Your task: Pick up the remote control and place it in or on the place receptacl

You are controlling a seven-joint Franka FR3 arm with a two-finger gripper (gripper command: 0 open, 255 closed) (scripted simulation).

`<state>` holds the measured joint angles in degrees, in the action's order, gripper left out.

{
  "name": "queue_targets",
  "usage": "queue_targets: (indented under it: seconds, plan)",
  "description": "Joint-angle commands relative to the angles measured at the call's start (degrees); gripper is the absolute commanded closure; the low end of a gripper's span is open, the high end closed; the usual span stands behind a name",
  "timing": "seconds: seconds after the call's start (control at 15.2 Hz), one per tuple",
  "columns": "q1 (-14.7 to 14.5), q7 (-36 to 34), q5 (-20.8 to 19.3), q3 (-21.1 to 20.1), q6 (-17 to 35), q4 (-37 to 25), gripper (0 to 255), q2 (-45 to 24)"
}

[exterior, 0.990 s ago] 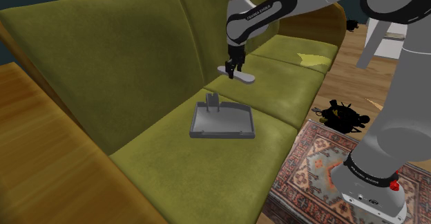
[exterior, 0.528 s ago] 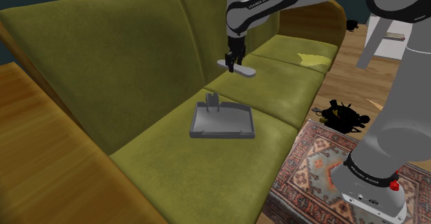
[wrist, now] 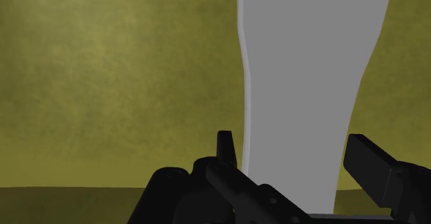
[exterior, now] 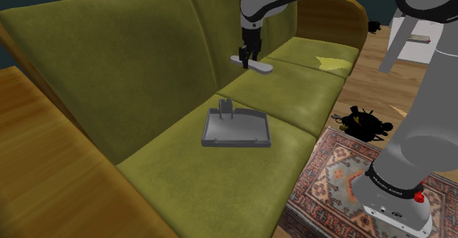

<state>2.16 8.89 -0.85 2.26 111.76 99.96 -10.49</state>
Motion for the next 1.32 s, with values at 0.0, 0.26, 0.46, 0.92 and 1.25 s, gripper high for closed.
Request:
queue_targets:
  seconds: [0.0, 0.26, 0.46, 0.92, 1.25]
  plan:
    - [0.1, 0.2, 0.0, 0.1, -1.5, -1.3, 255, 0.3]
    - [0.1, 0.2, 0.0, 0.1, -4.5, -3.9, 255, 0.7]
    - [-1.2, -2.0, -0.3, -0.8, -4.1, -0.8, 255, 3.3]
    - [-5.6, -10.3, -0.6, -4.6, -2.7, 8.6, 255, 11.0]
    - [-8.6, -16.5, -0.3, -7.9, -2.3, 13.1, 255, 15.1]
